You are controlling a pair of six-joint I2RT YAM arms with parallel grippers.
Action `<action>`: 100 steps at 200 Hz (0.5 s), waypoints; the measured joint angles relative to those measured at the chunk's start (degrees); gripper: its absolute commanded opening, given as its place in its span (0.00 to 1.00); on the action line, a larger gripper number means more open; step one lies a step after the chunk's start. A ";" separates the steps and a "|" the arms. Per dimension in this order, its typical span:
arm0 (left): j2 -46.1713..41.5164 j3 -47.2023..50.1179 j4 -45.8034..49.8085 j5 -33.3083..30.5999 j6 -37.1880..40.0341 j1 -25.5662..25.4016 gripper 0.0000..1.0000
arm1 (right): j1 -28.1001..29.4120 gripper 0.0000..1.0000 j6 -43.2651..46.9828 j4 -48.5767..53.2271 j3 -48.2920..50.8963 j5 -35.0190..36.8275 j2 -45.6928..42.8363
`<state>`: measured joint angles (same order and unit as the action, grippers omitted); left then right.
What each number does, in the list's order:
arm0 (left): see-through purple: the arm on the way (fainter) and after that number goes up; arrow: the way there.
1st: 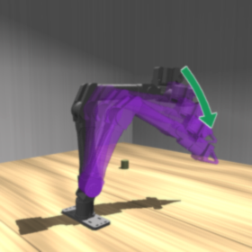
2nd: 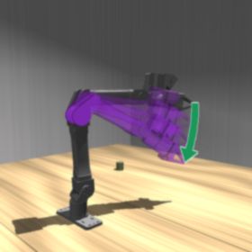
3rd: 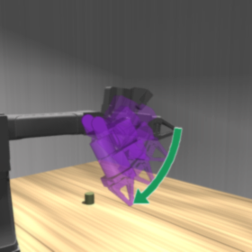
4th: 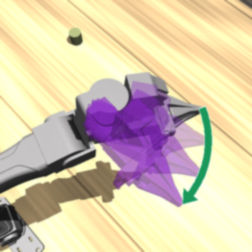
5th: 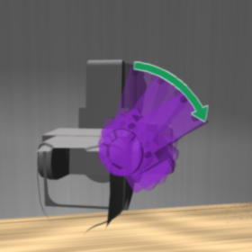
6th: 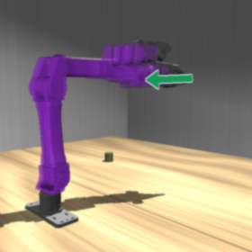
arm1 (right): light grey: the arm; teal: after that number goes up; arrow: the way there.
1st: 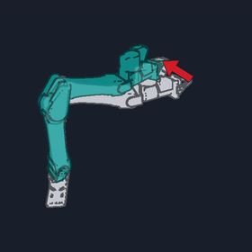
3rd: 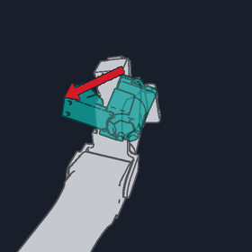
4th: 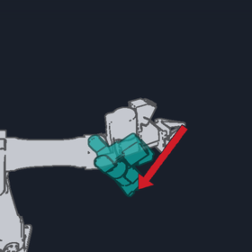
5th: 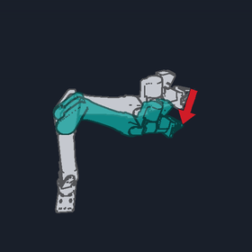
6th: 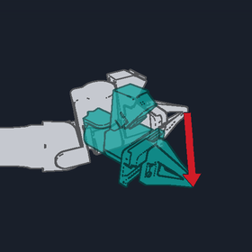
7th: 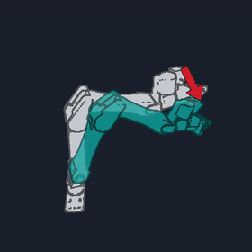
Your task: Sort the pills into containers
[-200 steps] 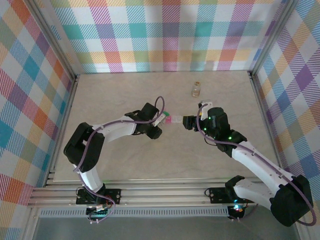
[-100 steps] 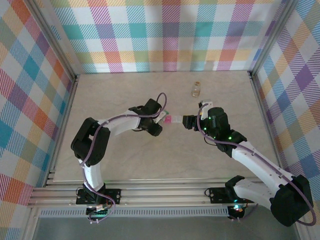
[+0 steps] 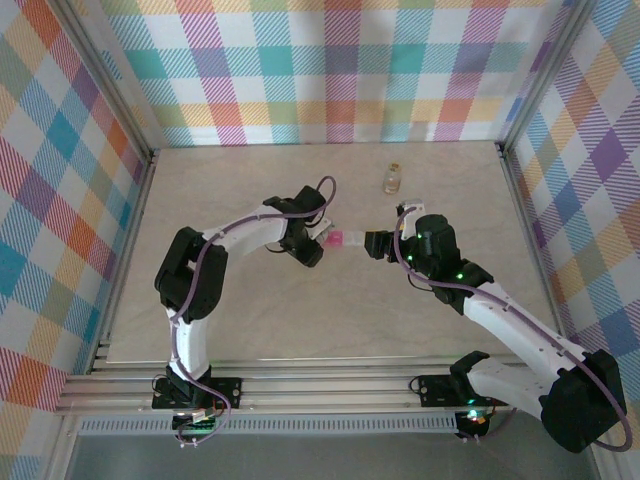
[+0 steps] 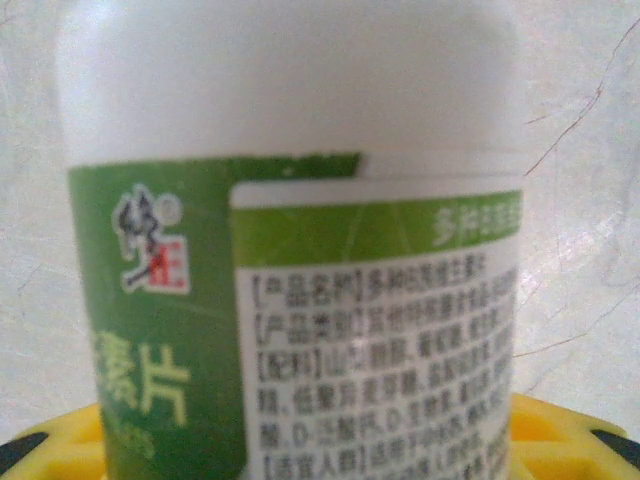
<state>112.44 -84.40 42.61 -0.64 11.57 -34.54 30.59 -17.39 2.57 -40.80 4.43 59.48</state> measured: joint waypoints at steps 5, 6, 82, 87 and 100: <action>0.35 -0.70 0.87 0.04 0.04 0.00 0.00 | 0.00 0.83 0.00 0.00 0.00 -0.02 0.00; 0.44 -0.92 1.07 0.04 0.04 0.00 0.00 | 0.00 0.83 0.00 0.02 0.00 -0.04 0.00; 6.16 -11.76 12.28 0.11 1.33 0.00 0.00 | 0.00 0.83 -0.17 0.02 0.42 -0.46 -0.02; 6.60 -12.57 13.00 0.13 1.38 0.00 0.00 | 0.00 0.83 -0.20 0.02 0.42 -0.46 -0.02; 7.80 -14.73 15.04 0.09 1.53 0.00 0.00 | 0.00 0.83 -0.22 0.02 0.44 -0.61 -0.04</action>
<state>120.25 -99.13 57.65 -0.56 13.10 -34.54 30.59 -17.61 2.59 -40.36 3.81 59.44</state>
